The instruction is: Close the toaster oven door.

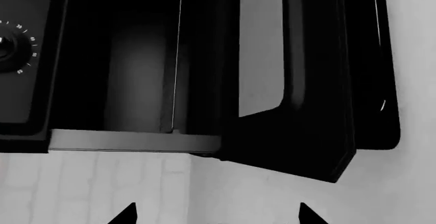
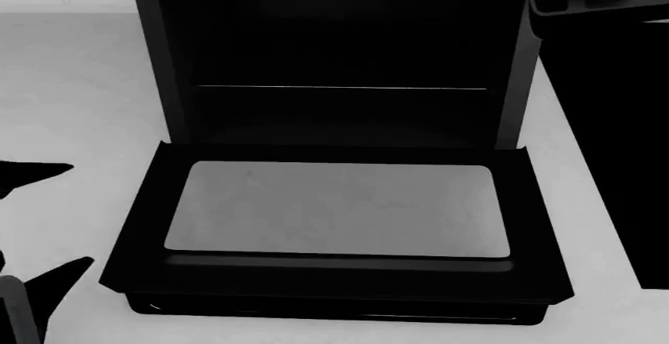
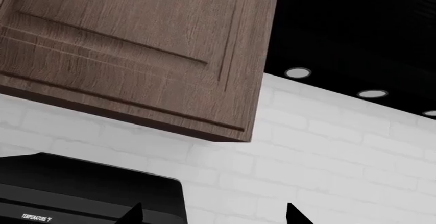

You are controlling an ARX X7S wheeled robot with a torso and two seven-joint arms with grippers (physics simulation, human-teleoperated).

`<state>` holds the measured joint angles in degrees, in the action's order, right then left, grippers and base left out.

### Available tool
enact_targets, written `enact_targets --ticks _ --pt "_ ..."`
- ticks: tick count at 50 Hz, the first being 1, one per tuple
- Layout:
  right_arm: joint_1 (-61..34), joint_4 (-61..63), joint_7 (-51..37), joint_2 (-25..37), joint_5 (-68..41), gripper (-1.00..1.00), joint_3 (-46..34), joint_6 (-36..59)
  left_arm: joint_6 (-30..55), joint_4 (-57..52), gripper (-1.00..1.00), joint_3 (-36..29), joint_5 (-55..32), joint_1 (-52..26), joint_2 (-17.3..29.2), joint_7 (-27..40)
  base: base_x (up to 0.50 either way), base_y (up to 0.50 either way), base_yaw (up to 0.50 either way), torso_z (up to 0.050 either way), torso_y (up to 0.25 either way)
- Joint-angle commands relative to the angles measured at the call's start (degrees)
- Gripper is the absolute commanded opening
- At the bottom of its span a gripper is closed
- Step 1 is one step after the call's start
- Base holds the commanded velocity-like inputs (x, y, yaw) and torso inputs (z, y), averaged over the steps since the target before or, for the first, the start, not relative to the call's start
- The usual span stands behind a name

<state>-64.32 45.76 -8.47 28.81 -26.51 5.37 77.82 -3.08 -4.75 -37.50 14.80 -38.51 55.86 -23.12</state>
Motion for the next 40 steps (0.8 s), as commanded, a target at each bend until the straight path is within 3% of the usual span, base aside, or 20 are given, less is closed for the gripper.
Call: enact_targets --ticks 1,40 --pt "-0.2 0.0 -0.4 0.0 -0.3 1.0 -0.3 0.1 -2.0 2.2 1.0 -1.6 1.7 1.6 -0.2 1.1 0.0 0.0 0.0 0.0 0.0" --pt "-0.3 0.0 -1.2 0.7 -1.3 1.0 -0.4 0.3 -9.9 14.5 1.0 -5.7 6.2 -4.6 -6.8 1.7 0.0 0.0 0.0 0.0 0.0"
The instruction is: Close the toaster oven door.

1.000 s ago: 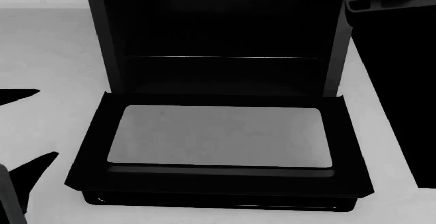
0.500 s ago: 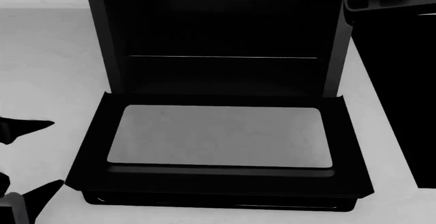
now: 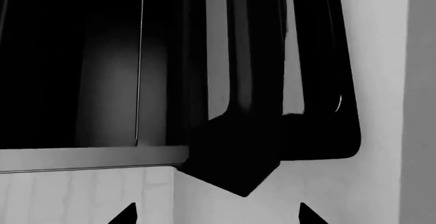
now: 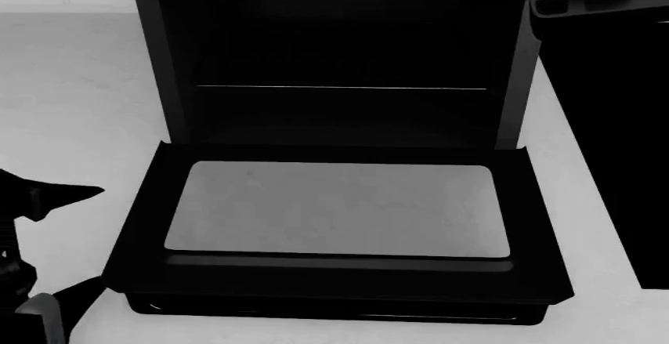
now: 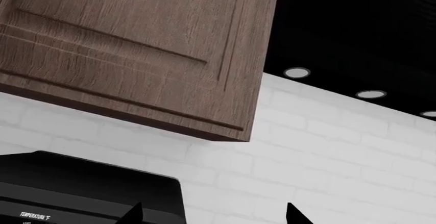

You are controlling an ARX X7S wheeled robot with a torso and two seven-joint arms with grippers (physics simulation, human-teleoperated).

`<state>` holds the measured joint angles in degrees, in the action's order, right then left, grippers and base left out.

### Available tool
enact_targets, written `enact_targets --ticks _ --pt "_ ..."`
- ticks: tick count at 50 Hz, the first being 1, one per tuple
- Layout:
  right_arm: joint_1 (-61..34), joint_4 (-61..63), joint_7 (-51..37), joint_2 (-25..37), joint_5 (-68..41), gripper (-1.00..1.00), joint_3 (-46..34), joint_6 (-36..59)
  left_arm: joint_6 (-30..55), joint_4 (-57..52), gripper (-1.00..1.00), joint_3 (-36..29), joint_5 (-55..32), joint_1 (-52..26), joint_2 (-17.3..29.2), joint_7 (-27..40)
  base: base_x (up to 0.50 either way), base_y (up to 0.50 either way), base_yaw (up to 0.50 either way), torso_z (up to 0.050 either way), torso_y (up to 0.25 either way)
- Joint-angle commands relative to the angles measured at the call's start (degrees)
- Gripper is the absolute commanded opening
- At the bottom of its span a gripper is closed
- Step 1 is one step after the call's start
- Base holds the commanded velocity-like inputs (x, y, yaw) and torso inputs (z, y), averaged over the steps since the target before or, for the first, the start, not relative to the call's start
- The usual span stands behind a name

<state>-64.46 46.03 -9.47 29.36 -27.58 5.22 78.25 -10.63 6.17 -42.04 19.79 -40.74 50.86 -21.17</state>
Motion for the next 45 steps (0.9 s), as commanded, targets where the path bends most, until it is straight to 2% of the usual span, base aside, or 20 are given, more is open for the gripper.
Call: enact_targets --ticks 1,19,32,45 --pt "-0.2 -0.3 -0.3 0.1 -0.2 1.0 -0.4 -0.1 -2.9 4.6 1.0 -1.3 1.4 -3.2 -2.4 -0.2 0.0 0.0 0.0 0.0 0.0" --pt "-1.2 -0.2 -1.2 0.1 -0.6 1.0 -1.3 0.8 -7.7 12.7 1.0 -3.1 2.7 -8.0 -7.1 0.6 0.0 0.0 0.0 0.0 0.0" --pt "-1.1 0.4 -1.4 0.7 -1.2 1.0 -0.6 1.5 -10.6 15.6 1.0 -4.6 4.0 -9.8 -8.6 0.8 0.0 0.0 0.0 0.0 0.0" --pt "-0.9 0.6 -1.5 0.9 -1.8 1.0 0.1 1.7 -17.3 22.6 1.0 -5.2 4.9 -12.9 -11.5 5.9 0.0 0.0 0.0 0.0 0.0"
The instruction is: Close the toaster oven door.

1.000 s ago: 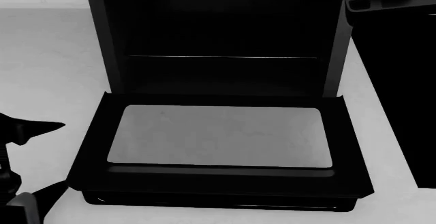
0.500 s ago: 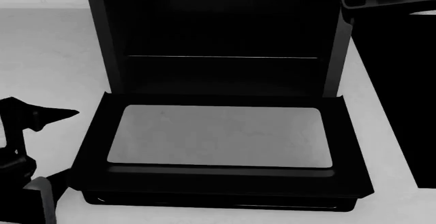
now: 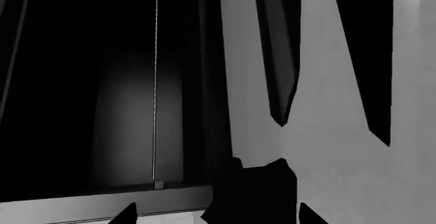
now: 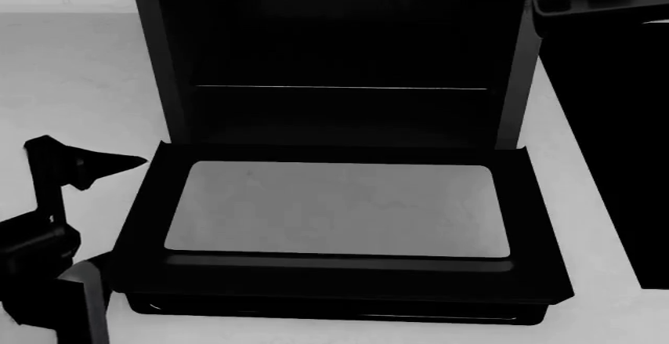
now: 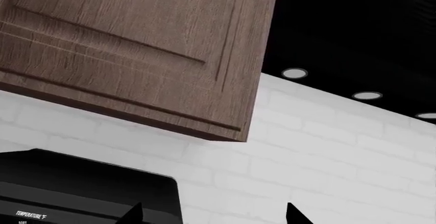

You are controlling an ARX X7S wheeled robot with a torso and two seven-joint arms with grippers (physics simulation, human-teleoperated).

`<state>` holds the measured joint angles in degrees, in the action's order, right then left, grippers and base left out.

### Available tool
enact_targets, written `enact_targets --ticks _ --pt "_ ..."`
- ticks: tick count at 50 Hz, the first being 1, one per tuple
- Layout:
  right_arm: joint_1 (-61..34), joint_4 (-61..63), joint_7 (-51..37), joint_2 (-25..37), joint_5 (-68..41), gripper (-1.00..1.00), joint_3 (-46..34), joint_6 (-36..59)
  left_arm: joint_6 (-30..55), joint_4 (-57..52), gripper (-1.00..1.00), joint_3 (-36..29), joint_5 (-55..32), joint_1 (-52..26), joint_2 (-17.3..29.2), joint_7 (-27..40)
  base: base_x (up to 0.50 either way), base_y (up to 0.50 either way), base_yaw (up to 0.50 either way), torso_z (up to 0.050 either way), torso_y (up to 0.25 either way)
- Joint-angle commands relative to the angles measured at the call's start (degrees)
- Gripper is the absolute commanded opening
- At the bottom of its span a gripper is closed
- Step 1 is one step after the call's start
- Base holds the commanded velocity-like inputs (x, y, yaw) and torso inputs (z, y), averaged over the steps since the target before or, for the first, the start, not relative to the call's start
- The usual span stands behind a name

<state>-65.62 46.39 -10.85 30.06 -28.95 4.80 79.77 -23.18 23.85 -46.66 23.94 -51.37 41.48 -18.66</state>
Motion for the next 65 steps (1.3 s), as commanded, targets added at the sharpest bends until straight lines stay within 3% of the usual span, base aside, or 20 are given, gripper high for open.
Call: enact_targets --ticks 1,16,33,65 --pt "0.4 0.2 -0.1 0.2 -0.5 1.0 0.6 0.1 -4.9 4.9 1.0 -0.5 0.7 -2.3 -2.2 3.5 0.0 0.0 0.0 0.0 0.0" --pt "0.0 0.2 -0.4 0.4 -1.2 1.0 0.9 0.4 -10.8 7.1 1.0 -0.8 2.4 -3.2 -3.3 9.2 0.0 0.0 0.0 0.0 0.0" --pt "0.1 0.7 -0.8 0.6 -1.9 1.0 1.6 0.8 -11.1 6.9 1.0 1.2 2.6 -3.5 -3.7 14.5 0.0 0.0 0.0 0.0 0.001" --pt "0.0 0.9 -1.6 0.8 -3.4 1.0 2.6 1.0 -5.6 0.3 1.0 8.2 -10.4 2.2 -4.6 17.9 0.0 0.0 0.0 0.0 0.002"
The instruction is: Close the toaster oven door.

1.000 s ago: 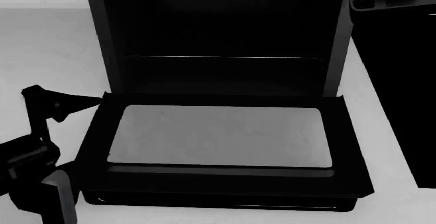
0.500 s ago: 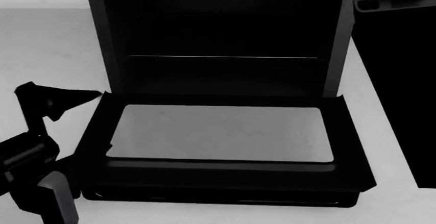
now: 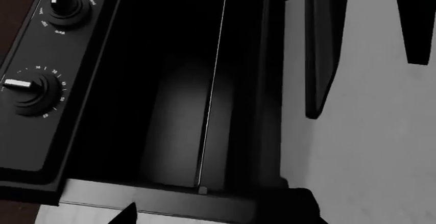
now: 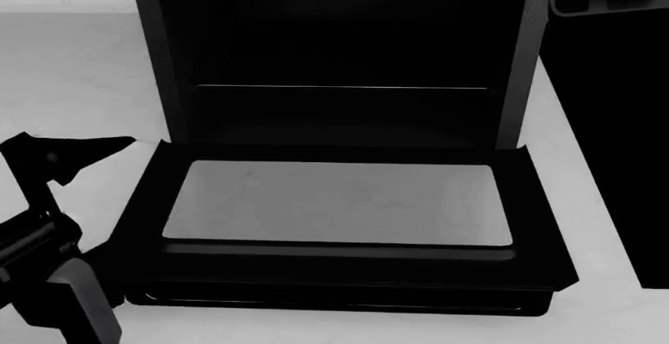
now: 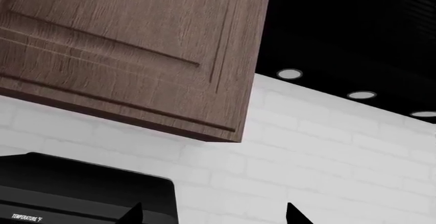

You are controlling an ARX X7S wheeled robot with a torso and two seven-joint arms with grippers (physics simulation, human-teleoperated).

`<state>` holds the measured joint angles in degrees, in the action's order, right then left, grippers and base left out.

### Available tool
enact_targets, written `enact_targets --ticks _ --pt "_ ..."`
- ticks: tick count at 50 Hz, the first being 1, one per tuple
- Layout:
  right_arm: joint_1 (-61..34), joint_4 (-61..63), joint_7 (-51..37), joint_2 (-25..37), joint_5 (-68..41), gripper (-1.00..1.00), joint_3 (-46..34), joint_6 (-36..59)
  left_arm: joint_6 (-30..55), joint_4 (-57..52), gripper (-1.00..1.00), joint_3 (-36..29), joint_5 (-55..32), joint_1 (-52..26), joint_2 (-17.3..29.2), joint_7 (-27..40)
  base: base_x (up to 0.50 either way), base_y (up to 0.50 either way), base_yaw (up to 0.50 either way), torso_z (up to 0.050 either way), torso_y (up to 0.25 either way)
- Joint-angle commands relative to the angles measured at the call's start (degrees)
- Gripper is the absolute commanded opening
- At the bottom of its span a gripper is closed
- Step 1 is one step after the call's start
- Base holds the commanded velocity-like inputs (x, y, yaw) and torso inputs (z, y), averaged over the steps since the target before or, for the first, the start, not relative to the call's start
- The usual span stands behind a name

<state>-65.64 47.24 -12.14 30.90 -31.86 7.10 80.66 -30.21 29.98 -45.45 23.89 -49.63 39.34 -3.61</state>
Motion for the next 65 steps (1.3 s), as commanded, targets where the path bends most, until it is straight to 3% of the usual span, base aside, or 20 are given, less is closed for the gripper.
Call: enact_targets --ticks 1,22,36,48,65 --pt "-0.1 0.1 -0.3 0.0 -0.5 1.0 0.3 0.2 1.1 -5.6 1.0 6.9 -10.0 0.4 -2.4 3.1 0.0 0.0 0.0 0.0 0.0" --pt "0.0 0.8 -0.9 0.4 -1.7 1.0 1.1 0.9 -1.4 -6.9 1.0 7.7 -8.0 -3.5 -2.9 5.3 0.0 0.0 0.0 0.001 0.003" --pt "1.2 0.3 -1.2 0.7 -1.8 1.0 1.1 -0.5 -0.2 -7.3 1.0 7.3 -9.7 -1.6 -3.1 4.3 0.0 0.0 0.0 0.001 0.002" --pt "0.8 0.1 -1.4 1.0 -2.3 1.0 1.5 -0.4 17.2 -17.3 1.0 10.3 -18.1 2.7 -5.3 2.2 0.0 0.0 0.0 0.001 0.003" --pt "1.8 1.1 -1.6 1.4 -3.5 1.0 3.8 -0.1 43.5 -33.1 1.0 15.8 -28.8 7.9 -9.6 5.2 0.0 0.0 0.0 0.001 0.002"
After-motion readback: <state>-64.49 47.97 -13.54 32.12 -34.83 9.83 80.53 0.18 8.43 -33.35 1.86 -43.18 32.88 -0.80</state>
